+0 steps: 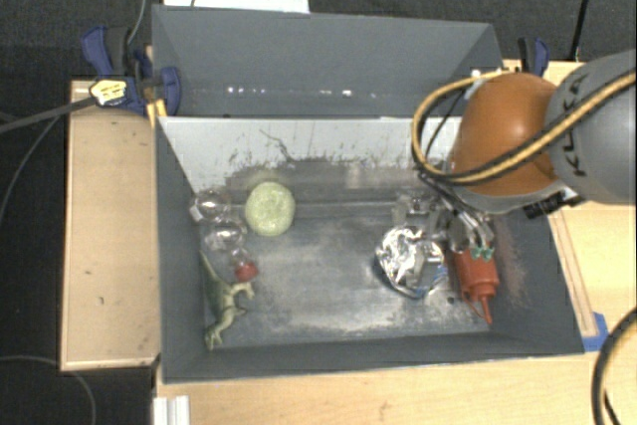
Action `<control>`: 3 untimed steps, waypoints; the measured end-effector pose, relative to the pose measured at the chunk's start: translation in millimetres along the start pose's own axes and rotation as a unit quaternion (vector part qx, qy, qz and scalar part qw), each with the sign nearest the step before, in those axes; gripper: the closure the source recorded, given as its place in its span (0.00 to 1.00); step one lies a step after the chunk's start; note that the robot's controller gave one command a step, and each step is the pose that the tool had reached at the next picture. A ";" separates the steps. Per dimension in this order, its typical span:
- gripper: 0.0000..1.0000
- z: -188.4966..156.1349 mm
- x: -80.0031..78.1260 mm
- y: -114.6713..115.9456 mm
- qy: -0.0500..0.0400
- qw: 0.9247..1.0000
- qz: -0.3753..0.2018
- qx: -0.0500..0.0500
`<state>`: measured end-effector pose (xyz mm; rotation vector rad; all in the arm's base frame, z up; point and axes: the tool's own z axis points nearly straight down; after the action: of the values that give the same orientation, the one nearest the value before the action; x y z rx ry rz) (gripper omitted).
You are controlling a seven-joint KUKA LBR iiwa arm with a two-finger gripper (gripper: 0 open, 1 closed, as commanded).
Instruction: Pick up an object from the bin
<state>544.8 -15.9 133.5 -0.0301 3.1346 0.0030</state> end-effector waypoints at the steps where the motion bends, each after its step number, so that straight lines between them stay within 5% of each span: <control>1: 0.00 27.5 12.5 -29.4 0.000 0.999 0.049 0.002; 2: 1.00 57.1 -7.6 -55.6 -0.004 0.984 0.177 0.000; 3: 1.00 57.0 -7.7 -55.5 -0.004 0.984 0.177 0.000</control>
Offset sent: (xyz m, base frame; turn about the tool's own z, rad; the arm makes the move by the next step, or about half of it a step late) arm 0.0065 -0.0536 -0.0617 0.3546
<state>554.0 -71.1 76.4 0.5250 3.0827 0.0041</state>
